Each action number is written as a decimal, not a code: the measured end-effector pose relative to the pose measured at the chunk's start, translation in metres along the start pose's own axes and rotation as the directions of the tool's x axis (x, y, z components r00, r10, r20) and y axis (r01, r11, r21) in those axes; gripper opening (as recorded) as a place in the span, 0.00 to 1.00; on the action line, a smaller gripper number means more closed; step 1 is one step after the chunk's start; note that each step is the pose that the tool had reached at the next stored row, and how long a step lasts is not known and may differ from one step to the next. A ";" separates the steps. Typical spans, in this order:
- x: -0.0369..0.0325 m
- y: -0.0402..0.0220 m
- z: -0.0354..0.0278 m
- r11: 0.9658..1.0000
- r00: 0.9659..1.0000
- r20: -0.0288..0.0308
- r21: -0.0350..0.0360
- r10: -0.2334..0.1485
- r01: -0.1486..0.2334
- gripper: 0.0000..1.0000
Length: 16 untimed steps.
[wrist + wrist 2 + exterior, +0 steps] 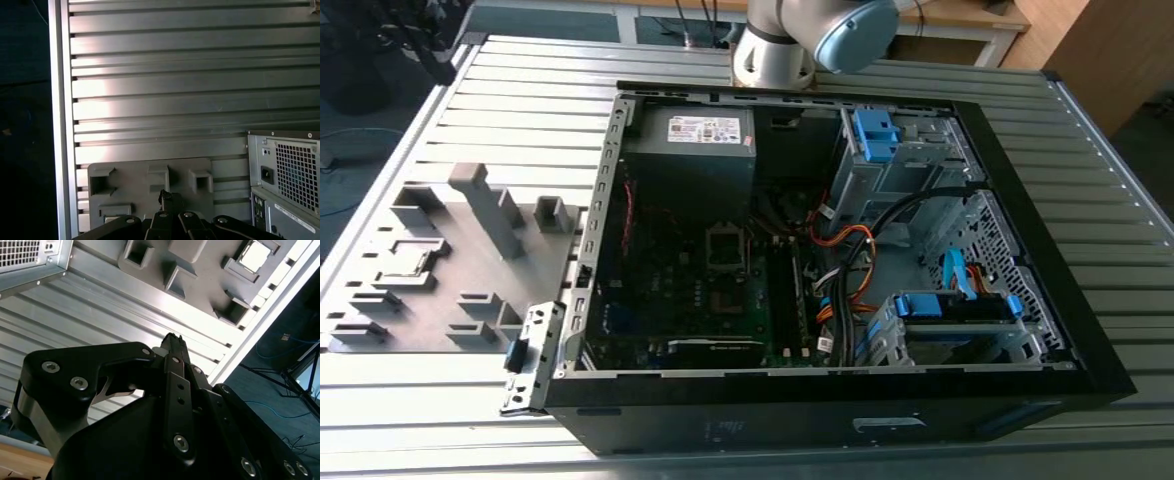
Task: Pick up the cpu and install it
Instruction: 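Reach for the cpu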
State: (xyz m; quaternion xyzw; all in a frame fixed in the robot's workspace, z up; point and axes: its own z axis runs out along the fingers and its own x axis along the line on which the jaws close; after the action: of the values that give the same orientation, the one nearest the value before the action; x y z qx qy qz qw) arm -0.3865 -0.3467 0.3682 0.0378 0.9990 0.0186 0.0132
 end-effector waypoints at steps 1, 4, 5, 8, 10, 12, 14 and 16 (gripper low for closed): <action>0.0031 0.0000 0.0004 1.000 1.000 0.000 0.000 0.000 0.000 0.11; 0.0133 -0.0002 0.0018 1.000 1.000 0.000 0.001 0.000 0.000 0.11; 0.0167 -0.0002 0.0023 1.000 1.000 0.000 0.001 0.000 0.000 0.11; 0.0259 -0.0004 0.0035 1.000 1.000 0.000 0.001 0.000 0.000 0.11; 0.0312 -0.0006 0.0043 1.000 1.000 0.000 0.001 0.000 0.000 0.11; 0.0355 -0.0007 0.0048 1.000 1.000 0.000 0.001 0.000 0.000 0.11; 0.0385 -0.0009 0.0052 1.000 1.000 0.000 0.001 0.000 0.000 0.11; 0.0390 -0.0010 0.0053 1.000 1.000 0.000 0.001 0.000 0.000 0.11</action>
State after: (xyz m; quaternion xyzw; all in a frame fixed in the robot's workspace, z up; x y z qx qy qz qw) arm -0.4253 -0.3446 0.3620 0.0378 0.9990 0.0181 0.0133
